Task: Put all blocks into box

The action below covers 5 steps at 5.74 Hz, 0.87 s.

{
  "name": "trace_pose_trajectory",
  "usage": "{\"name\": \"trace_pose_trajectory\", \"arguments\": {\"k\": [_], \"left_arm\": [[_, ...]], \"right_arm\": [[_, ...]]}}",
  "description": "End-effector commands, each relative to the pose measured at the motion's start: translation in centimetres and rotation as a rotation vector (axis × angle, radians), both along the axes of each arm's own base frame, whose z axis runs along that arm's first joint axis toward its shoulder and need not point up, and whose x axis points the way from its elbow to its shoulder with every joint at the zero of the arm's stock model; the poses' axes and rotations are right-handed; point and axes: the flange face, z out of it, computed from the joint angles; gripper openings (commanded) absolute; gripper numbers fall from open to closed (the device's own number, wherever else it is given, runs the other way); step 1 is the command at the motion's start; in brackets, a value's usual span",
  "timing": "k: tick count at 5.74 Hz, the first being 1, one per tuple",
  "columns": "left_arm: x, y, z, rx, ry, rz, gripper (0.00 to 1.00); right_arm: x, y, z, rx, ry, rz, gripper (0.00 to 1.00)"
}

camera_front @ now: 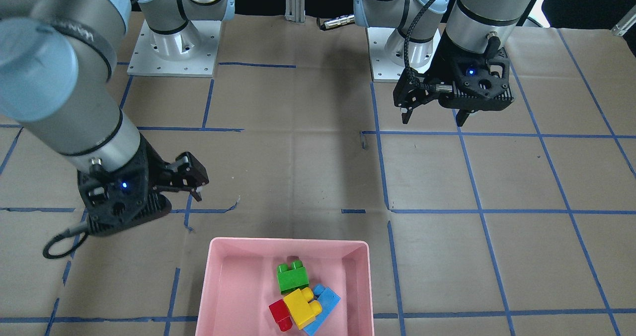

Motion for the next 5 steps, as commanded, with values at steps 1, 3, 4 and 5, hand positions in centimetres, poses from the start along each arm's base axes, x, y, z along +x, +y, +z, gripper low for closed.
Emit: {"name": "trace_pose_trajectory", "arguments": {"k": [1, 3, 4, 5], "left_arm": [[0.0, 0.0, 0.4, -0.007, 0.005, -0.004, 0.99], [-0.1, -0.3, 0.2, -0.004, 0.007, -0.002, 0.99], [-0.1, -0.3, 0.1, -0.002, 0.007, -0.002, 0.99], [0.0, -0.3, 0.0, -0.001, 0.005, -0.002, 0.99]], "right_arm": [[-0.7, 8.1, 6.4, 0.025, 0.044, -0.249, 0.99], [-0.9, 15.4, 2.6, 0.039, 0.045, -0.28, 1.0], [-1.0, 17.0, 0.3, 0.053, 0.05, -0.28, 1.0], [-1.2, 17.3, -1.0, 0.077, 0.074, -0.279, 1.0]]}}
